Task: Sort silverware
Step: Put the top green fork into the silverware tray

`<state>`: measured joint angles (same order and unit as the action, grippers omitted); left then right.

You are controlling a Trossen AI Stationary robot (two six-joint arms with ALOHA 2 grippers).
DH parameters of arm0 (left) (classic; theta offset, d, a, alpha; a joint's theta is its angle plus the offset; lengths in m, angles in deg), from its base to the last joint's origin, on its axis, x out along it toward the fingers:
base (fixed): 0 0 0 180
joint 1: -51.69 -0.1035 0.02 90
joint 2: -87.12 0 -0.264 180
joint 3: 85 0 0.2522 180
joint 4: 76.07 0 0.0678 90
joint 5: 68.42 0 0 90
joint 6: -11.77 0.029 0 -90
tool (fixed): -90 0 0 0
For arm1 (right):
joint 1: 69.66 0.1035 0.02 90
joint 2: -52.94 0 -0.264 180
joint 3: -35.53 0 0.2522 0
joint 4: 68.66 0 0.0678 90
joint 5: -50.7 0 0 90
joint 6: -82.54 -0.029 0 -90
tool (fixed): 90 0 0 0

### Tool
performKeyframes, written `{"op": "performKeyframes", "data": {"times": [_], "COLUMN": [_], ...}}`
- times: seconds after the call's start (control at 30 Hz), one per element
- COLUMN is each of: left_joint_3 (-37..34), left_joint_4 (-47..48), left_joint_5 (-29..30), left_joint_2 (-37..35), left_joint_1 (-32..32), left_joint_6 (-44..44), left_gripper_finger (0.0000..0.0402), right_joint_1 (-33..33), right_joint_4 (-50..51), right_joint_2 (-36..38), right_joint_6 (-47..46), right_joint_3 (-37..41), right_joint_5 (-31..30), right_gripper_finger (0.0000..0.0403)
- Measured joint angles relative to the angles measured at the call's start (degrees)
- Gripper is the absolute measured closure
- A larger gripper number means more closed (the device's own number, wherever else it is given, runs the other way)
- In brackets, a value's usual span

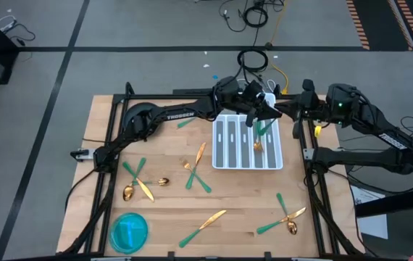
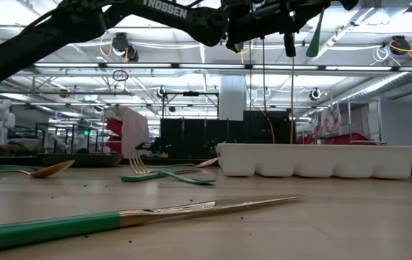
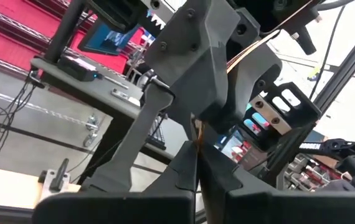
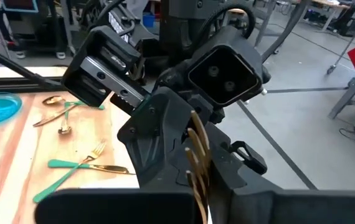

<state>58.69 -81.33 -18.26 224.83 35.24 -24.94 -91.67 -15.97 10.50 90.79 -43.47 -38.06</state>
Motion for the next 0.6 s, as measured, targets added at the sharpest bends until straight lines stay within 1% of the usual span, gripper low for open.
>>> {"op": "performKeyframes", "data": {"times": [0.13,0.27,0.33,0.43,0.53,0.6], "left_joint_3": [0.0,-0.02,-0.02,-0.02,-0.02,-0.02], "left_joint_4": [0.0,0.66,0.47,0.38,2.42,4.45], "left_joint_5": [0.49,0.09,-1.15,-4.71,-6.8,-10.41], "left_joint_2": [0.0,0.0,0.0,-0.04,-0.04,-0.04], "left_joint_1": [-0.09,-0.56,-1.15,-2.32,-4.05,-5.53], "left_joint_6": [0.04,1.71,3.39,3.71,1.02,-0.39], "left_gripper_finger": [0.0389,0.0358,0.0338,0.0309,0.0288,0.0282], "right_joint_1": [-0.01,0.01,-0.05,-0.05,-0.01,-0.03], "right_joint_4": [0.35,2.27,3.95,6.98,8.05,9.94], "right_joint_2": [0.04,-0.6,-0.76,-0.95,-0.84,-0.97], "right_joint_6": [1.57,4.86,6.37,8.31,11.26,14.92], "right_joint_3": [0.03,-0.08,-0.08,-0.11,-0.08,-0.1], "right_joint_5": [-0.96,-1.52,-4.16,-8.21,-8.97,-9.33], "right_gripper_finger": [0.0401,0.0403,0.0402,0.0402,0.0402,0.0402]}}
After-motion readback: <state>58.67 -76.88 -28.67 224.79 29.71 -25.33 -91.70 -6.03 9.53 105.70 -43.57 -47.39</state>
